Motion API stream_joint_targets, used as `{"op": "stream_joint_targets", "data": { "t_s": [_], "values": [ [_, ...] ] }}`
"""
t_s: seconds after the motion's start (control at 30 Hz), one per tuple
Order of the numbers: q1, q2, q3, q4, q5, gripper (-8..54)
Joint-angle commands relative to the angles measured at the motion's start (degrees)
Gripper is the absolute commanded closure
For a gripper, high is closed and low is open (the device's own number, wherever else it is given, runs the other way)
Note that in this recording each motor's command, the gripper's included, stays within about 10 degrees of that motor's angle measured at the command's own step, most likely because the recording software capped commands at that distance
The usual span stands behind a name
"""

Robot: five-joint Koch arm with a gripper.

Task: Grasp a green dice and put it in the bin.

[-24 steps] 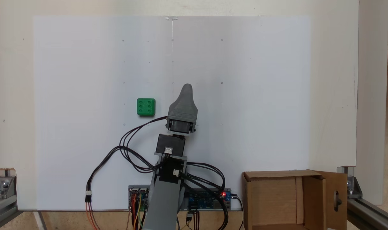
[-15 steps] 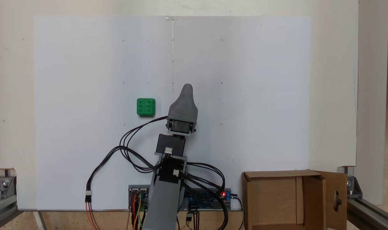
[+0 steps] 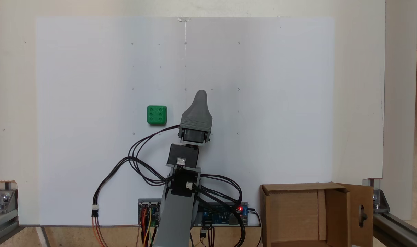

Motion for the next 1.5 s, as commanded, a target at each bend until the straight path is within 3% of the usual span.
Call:
{"op": "stream_joint_targets", "data": {
  "t_s": [0.0, 1.13, 1.47],
  "values": [
    [-0.26, 5.89, 2.20, -4.57, -3.52, -0.1],
    [-8.44, 5.89, 1.76, -4.04, -3.60, 2.5],
    [-9.93, 5.89, -11.60, 25.14, -3.60, 2.4]
  ]
}}
